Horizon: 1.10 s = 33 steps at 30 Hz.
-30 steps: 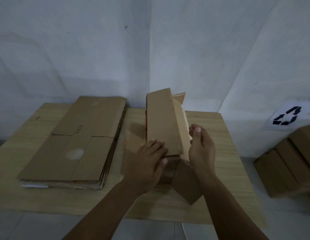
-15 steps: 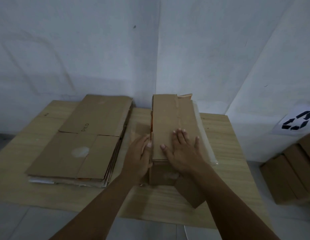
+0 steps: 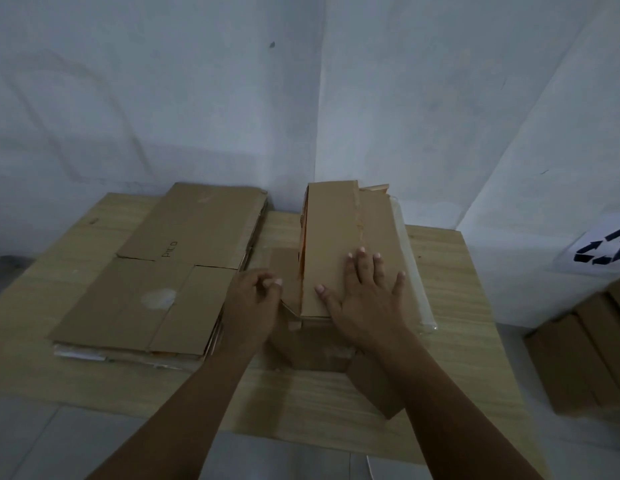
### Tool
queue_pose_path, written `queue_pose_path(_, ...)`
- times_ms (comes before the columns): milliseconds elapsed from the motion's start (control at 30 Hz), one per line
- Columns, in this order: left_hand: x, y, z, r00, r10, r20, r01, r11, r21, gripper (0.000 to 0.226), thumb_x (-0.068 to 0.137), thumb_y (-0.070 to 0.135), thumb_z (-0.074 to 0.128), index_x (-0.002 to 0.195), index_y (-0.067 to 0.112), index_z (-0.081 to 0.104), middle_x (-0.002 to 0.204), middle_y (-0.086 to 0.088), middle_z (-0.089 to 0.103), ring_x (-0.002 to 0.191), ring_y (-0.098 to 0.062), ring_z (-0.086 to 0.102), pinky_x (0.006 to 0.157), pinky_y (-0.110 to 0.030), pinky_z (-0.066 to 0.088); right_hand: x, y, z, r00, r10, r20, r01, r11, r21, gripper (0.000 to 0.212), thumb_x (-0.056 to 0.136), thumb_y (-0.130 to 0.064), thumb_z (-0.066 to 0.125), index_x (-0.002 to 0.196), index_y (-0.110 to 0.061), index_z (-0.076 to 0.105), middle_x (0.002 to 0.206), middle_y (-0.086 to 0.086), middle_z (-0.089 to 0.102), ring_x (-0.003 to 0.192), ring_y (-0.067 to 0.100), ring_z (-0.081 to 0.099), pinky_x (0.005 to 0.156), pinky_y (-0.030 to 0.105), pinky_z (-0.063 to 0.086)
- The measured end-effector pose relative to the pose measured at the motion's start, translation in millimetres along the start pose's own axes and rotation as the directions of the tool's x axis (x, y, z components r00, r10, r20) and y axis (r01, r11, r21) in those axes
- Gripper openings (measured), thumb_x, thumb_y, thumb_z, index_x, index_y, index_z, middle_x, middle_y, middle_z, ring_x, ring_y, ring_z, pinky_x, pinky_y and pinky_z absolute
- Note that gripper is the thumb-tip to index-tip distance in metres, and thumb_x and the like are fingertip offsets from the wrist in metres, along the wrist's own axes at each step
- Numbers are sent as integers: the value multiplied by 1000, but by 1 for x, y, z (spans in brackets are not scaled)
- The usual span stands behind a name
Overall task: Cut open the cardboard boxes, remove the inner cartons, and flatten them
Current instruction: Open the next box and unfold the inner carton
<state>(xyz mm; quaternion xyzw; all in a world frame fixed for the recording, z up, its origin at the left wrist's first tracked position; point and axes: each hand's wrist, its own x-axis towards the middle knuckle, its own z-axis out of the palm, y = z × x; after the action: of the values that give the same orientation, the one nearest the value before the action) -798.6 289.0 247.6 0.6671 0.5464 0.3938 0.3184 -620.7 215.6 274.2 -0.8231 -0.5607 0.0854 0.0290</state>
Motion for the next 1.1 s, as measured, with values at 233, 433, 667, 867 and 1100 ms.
queue_pose_path(233, -39, -1, -23, 963, 181, -197, -131, 961, 245, 24, 82, 35, 55, 83, 16, 69, 83, 5, 64, 76, -17, 60, 72, -37, 51, 17, -13, -14, 996, -80, -39, 76, 992, -99, 82, 99, -61, 12, 158, -5, -2, 166, 13, -10, 151, 27, -20, 117, 64, -10)
queue_pose_path(433, -43, 24, -33, 993, 112, 36, -111, 792, 601, 27, 82, 23, 65, 108, 27, 71, 97, 7, 73, 91, -18, 67, 92, -39, 40, 16, -10, 1, 986, -166, -2, 166, 985, 47, 67, 101, -60, 8, 159, -28, -3, 166, 1, -16, 151, 20, -23, 119, 63, -4)
queue_pose_path(667, 4, 57, -19, 972, 132, 193, -199, 900, 387, 50, 100, 29, 53, 148, 18, 44, 149, -1, 48, 137, -20, 42, 108, -31, 34, 10, -12, 4, 985, -170, 5, 169, 984, 48, 68, 100, -61, 6, 159, -29, -3, 166, 2, -17, 150, 21, -23, 120, 61, -2)
queue_pose_path(867, 69, 63, 25, 847, 184, 499, -370, 878, 303, 66, 105, 47, 36, 159, 15, 14, 167, -1, 12, 153, -15, 8, 123, -39, 16, 4, -14, 4, 985, -174, -10, 175, 984, 40, 67, 98, -63, 1, 157, -32, -10, 163, -1, -23, 148, 20, -30, 120, 58, -5)
queue_pose_path(1100, 137, 38, 61, 856, 1, 517, -240, 887, 396, 84, 99, 65, 24, 158, 12, -5, 168, -7, -4, 154, -21, -5, 124, -48, 3, 0, -11, 3, 984, -170, -49, 172, 984, 42, 70, 97, -62, 1, 159, -31, 4, 165, 0, -14, 151, 21, -21, 121, 59, 5)
